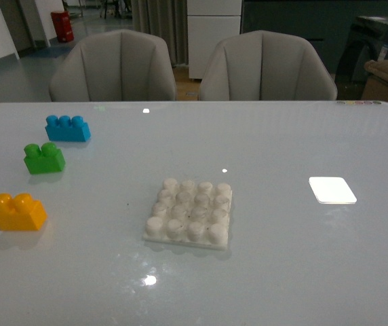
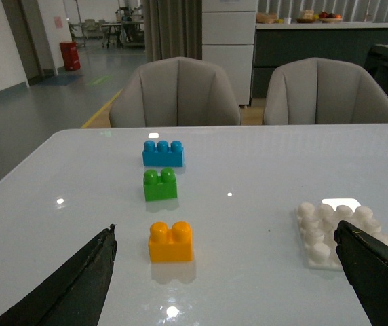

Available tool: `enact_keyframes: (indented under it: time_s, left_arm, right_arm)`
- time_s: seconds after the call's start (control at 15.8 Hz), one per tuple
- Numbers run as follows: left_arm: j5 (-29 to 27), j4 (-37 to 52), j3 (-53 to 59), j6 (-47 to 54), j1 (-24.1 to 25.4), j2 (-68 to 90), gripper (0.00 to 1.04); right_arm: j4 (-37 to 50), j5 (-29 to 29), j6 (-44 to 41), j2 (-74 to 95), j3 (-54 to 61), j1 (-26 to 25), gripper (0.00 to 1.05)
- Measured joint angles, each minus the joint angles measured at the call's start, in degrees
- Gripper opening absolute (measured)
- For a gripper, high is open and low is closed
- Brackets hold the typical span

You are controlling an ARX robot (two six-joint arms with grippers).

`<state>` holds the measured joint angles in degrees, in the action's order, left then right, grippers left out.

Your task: Insert yellow block into base center

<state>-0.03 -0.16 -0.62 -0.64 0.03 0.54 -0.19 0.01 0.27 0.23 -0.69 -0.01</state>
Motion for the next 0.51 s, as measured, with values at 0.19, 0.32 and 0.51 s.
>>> enact_keyframes:
  time_s: [0.19, 0.32, 0.51]
  left_arm:
    - [-0.35, -0.74, -0.07, -0.04, -0.11, 0.11, 0.98]
    - [-9.2, -15.41, -6.16, -4.22, -3.85, 9.38, 0.98]
    - [-9.49, -13.88, -6.36, -6.47, -3.17, 10.43, 0.98]
  right_arm:
    - [-0.02, 0.0, 0.0, 0.0, 0.0, 0.0, 0.98]
    - [-0.02, 0.0, -0.04, 0.0, 0.0, 0.0, 0.98]
    - [0.0, 0.0, -0.11, 0.0, 0.0, 0.0, 0.98]
